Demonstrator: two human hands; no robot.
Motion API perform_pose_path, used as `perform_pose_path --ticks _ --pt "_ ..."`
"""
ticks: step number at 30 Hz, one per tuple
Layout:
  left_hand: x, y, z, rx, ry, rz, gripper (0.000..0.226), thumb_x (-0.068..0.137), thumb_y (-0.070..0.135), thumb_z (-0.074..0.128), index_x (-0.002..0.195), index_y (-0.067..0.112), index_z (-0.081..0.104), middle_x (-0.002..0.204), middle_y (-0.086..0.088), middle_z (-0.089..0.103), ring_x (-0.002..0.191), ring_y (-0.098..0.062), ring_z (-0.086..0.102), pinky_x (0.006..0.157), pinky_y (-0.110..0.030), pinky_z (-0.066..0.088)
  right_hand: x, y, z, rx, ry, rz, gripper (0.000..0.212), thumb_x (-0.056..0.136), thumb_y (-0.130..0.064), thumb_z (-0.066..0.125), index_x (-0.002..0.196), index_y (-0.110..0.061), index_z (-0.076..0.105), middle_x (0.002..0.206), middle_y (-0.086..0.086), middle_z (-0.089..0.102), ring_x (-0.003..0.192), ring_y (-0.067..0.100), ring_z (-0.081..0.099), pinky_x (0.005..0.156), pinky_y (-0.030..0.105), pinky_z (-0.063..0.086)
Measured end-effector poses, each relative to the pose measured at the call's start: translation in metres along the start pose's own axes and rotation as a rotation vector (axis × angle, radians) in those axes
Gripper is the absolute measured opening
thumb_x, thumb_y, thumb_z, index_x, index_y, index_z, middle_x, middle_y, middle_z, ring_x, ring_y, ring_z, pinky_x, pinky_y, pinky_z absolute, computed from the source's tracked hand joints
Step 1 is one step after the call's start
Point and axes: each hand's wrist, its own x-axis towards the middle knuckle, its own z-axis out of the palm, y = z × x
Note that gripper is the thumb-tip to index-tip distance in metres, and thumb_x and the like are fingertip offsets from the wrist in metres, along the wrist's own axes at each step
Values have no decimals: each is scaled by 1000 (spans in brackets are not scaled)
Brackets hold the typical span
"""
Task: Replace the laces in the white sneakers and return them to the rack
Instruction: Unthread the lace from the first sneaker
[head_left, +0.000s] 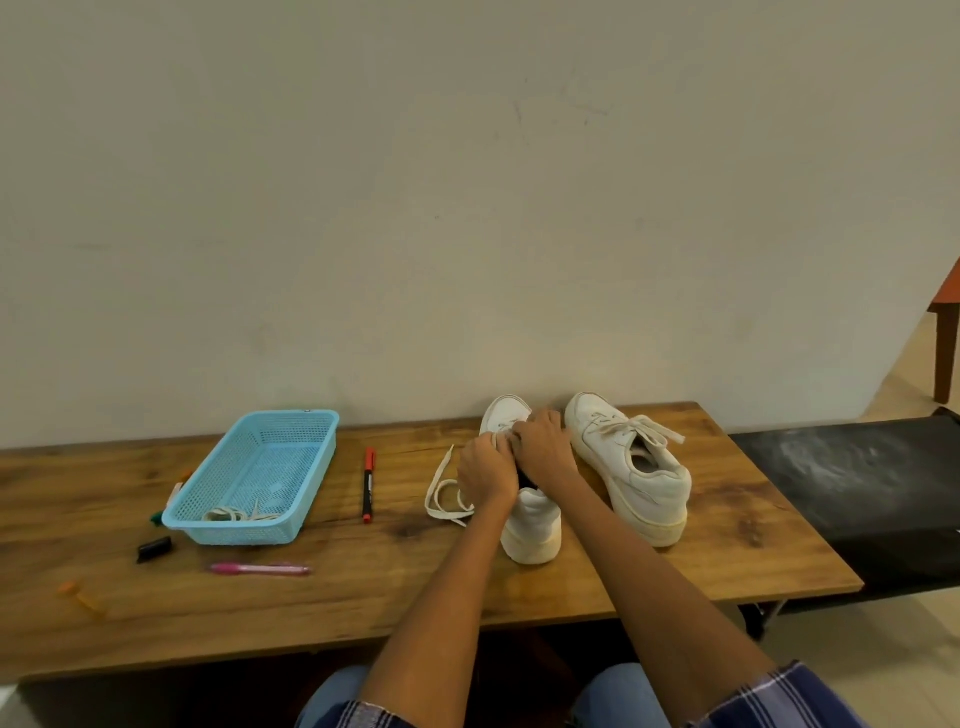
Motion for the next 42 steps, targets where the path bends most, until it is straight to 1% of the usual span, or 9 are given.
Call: perform_pose_path --ticks 7,10,13,20,26,32,35,38,42 --pt "-1 0 -3 49 -1 6 31 96 20 40 73 8 57 77 -8 56 73 -21 49 58 -30 30 -6 4 0 144 449 391 22 94 -16 49 113 -7 55 119 18 53 107 32 51 78 40 45" --pt "0 -1 0 28 0 12 33 97 24 41 81 6 64 85 -10 64 80 -24 58 59 -30 36 -4 4 2 172 214 168 36 99 -30 38 131 -14 47 139 15 38 128 31 35 95 42 39" --pt "1 -2 2 23 14 12 34 98 26 40 85 6 65 89 -10 66 83 -25 59 62 -30 39 1 3 1 73 54 -18 37 102 -30 31 117 -10 58 125 11 50 115 25 43 94 35 39" --pt "0 -1 -1 72 18 12 33 96 21 39 81 4 63 87 -13 65 74 -21 51 59 -30 30 -5 10 6 292 477 475 30 98 -22 42 124 -7 49 129 18 47 118 31 43 90 38 38" --pt "-1 -2 0 40 18 14 33 97 22 40 79 6 64 82 -9 64 72 -17 49 58 -29 35 0 6 4 119 58 46 34 100 -31 35 117 -13 59 124 11 49 116 27 43 93 37 40" --pt "-1 -1 -2 67 12 13 32 97 22 40 78 8 62 78 -7 58 72 -19 50 58 -28 33 -2 4 2 163 545 298 20 87 -10 57 107 -7 59 113 17 58 100 32 56 71 42 48" --pt "-1 -1 0 45 4 18 34 97 24 40 82 6 64 84 -9 64 79 -23 57 59 -30 37 -1 6 4 207 265 149 36 96 -27 46 129 -15 49 133 15 45 120 31 42 89 43 43" --pt "-1 -1 0 31 17 15 34 97 24 40 83 6 65 86 -11 65 80 -23 58 62 -32 40 2 3 4 99 13 -17 35 102 -28 32 120 -11 56 126 13 49 116 26 42 92 33 41" --pt "-1 0 -1 63 13 20 33 98 25 41 86 5 65 90 -11 65 84 -24 58 60 -30 35 1 6 2 123 314 124 25 101 -16 36 108 -5 57 111 12 54 102 24 50 78 31 46"
